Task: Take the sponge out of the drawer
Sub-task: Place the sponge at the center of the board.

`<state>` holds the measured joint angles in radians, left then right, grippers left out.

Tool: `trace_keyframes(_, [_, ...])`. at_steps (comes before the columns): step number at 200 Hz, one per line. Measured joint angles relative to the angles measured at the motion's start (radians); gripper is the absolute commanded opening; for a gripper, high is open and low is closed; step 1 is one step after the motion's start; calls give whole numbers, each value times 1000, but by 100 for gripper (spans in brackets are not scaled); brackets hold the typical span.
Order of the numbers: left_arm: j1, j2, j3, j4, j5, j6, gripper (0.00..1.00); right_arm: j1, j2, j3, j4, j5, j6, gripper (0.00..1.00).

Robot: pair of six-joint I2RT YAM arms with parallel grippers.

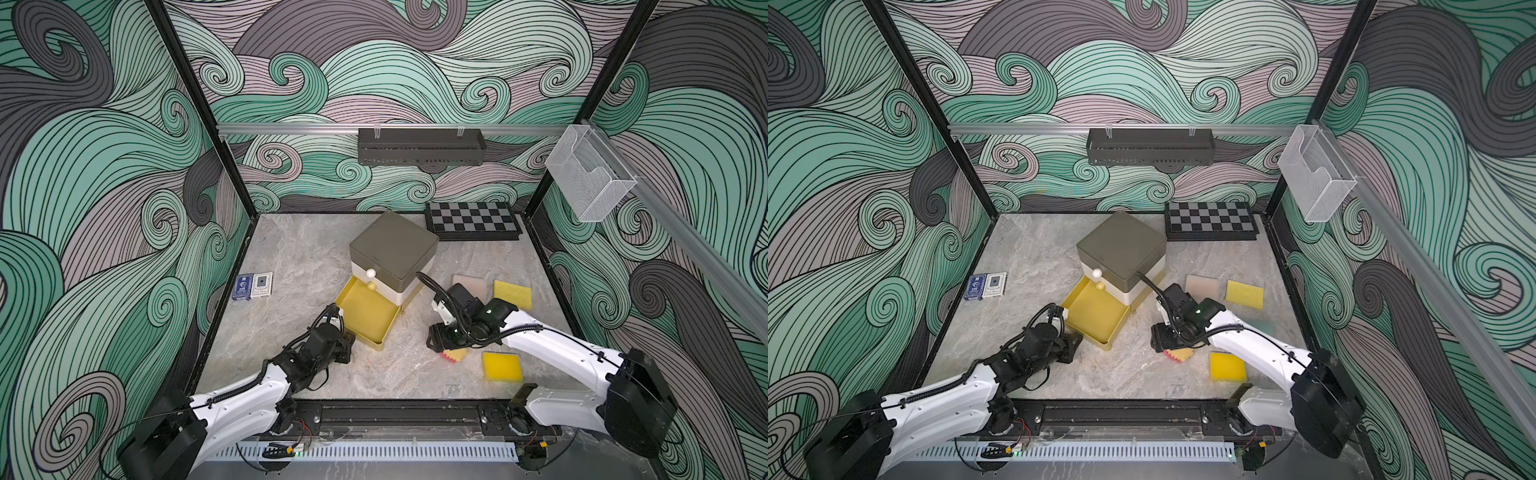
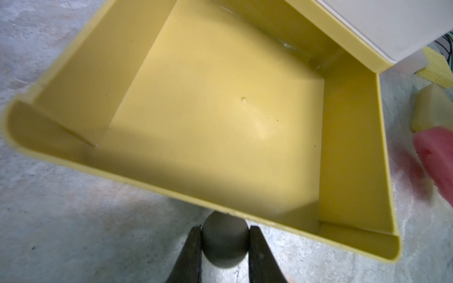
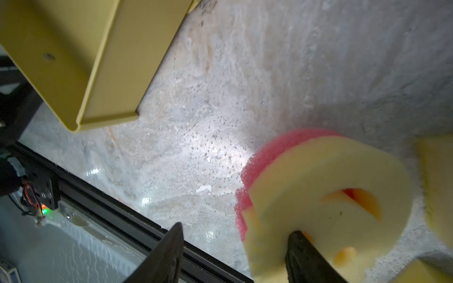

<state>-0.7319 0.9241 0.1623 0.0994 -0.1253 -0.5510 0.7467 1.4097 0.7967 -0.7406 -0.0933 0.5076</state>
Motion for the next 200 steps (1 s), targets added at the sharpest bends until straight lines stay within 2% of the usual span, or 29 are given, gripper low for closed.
trace_keyframes(11, [0,4,0,3,-1,1,11,45,-1,24,-45,47,-11,70])
trace_keyframes(22, [0,4,0,5,-2,2,11,65,-25,25,-45,42,-17,68])
trace_keyframes(37, [0,7,0,6,-2,2,11,65,-103,-2,-42,74,-9,72])
trace_keyframes(56, [0,8,0,10,-3,2,11,43,-195,-27,-41,70,-13,71])
trace_keyframes(72, [0,8,0,10,-2,3,11,43,-241,-30,-57,110,-18,75])
trace_keyframes(78, [0,8,0,10,-2,3,11,37,-254,-31,-55,95,-37,82])
trace_keyframes(86, [0,9,0,10,-2,3,11,27,-265,-32,-47,58,-64,84])
trace_keyframes(135, [0,15,0,21,-2,4,11,21,-153,-29,-59,31,-93,86])
trace_keyframes(148, [0,14,0,20,-2,4,11,23,-150,-30,-48,-1,-87,87])
trace_keyframes(160, [0,14,0,20,-3,4,11,42,-151,-26,-50,28,-75,89])
trace_keyframes(169, [0,14,0,20,-3,4,11,55,-141,-16,-64,34,-79,88])
trace_keyframes(185, [0,14,0,20,-2,4,11,64,-143,-14,-38,-24,-81,87])
trace_keyframes(200, [0,15,0,21,-3,4,11,75,-176,-16,-28,-1,-55,87])
